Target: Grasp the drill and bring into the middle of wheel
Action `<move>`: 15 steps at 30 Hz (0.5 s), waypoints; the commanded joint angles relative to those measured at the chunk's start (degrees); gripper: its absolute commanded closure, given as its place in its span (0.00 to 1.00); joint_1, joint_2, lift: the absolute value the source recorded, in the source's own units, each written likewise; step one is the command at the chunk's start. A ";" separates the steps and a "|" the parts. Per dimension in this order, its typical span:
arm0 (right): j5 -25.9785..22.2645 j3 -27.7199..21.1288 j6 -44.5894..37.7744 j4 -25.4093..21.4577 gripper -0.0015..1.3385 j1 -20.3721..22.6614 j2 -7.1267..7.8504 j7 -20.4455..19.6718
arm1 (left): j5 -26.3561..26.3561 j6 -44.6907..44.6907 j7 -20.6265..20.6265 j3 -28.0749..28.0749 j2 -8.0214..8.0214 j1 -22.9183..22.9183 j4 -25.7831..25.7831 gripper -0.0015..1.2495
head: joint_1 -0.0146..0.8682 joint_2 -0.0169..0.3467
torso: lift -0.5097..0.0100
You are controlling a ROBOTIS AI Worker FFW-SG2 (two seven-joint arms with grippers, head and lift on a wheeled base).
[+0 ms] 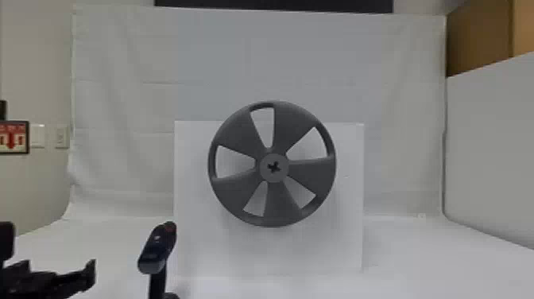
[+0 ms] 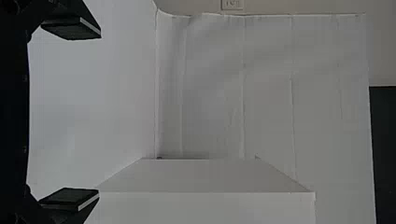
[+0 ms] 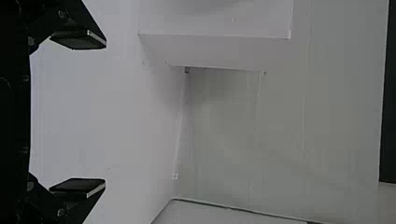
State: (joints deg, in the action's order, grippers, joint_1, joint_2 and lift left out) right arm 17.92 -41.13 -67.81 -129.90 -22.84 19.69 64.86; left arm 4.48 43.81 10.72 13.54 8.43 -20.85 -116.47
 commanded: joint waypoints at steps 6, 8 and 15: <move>0.01 0.18 -0.04 0.00 0.18 -0.01 0.00 0.00 | -0.09 0.32 0.09 0.08 0.09 -0.16 -0.07 0.07 | 0.02 0.05 | 0.20; 0.01 0.18 0.05 0.00 0.18 -0.01 0.00 0.00 | -0.09 0.40 0.09 -0.01 0.09 -0.25 -0.07 0.07 | 0.02 0.05 | 0.20; 0.01 0.18 -0.04 0.00 0.18 -0.01 0.00 0.00 | -0.18 0.49 0.09 -0.01 0.09 -0.25 -0.07 0.07 | 0.02 0.05 | 0.20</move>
State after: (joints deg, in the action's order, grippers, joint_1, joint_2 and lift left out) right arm 17.91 -40.96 -67.79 -129.90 -22.85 19.69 64.86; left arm 4.33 44.25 10.81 13.54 8.52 -21.09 -116.54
